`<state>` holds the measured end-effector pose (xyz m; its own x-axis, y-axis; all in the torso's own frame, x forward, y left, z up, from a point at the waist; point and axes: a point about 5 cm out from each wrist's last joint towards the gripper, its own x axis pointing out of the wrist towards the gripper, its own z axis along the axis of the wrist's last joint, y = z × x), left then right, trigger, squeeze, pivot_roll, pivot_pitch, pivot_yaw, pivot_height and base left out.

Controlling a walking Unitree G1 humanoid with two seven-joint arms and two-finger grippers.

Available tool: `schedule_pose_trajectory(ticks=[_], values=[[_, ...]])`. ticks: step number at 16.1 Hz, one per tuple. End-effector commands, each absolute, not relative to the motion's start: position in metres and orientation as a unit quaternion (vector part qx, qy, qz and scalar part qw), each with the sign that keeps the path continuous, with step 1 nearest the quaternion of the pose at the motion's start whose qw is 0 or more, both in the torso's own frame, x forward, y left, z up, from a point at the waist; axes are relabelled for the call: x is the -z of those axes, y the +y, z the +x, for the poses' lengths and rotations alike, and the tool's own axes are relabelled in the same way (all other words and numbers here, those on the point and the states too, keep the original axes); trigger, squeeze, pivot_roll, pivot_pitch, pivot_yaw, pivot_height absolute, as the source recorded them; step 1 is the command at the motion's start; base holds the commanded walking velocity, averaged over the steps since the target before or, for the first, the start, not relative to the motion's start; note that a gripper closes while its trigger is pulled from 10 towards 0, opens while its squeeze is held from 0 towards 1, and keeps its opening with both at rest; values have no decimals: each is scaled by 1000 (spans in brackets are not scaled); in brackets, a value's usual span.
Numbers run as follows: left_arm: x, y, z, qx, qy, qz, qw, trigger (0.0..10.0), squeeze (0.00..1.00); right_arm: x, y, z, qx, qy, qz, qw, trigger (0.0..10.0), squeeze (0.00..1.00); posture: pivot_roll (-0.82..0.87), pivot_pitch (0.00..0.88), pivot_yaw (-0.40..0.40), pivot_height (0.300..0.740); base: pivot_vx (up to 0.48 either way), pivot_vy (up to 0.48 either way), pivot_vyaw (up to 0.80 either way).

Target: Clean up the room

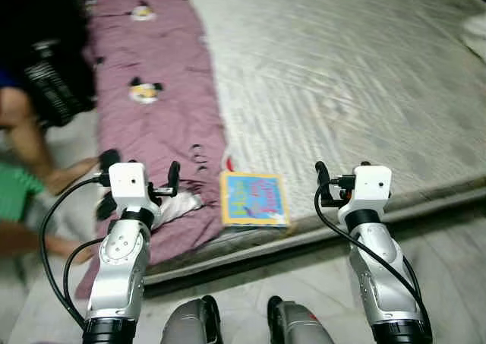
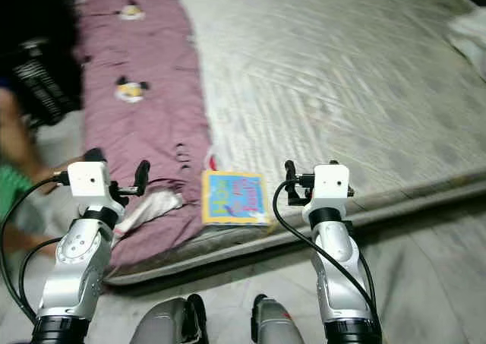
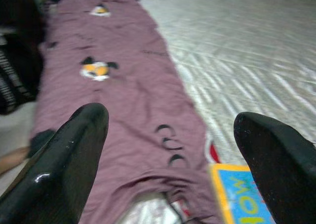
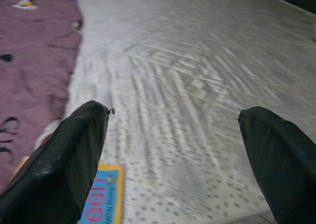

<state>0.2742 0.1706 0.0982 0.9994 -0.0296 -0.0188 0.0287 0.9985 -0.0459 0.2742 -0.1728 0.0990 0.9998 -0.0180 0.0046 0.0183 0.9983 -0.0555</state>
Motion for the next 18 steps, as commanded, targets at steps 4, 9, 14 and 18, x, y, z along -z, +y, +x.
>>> schedule_pose_trajectory(ticks=[4,9,14,18], values=[[-99,172,274,14,10,-20,1000,10000,0,-101,-173,273,8,-5,-28,1000,10000,0,-53,179,47,740,0,0,-750],[-103,170,277,9,6,-21,1000,10000,0,-103,-169,275,-4,-10,-30,1000,10000,0,-52,186,49,740,0,0,0],[-107,165,281,15,2,-28,999,10000,0,-103,-168,276,-9,-9,-31,999,10000,0,-53,193,49,681,0,0,0],[-109,162,282,18,-3,-29,999,10000,0,-103,-167,276,-11,-8,-33,999,10000,0,-54,198,48,654,0,0,0]])
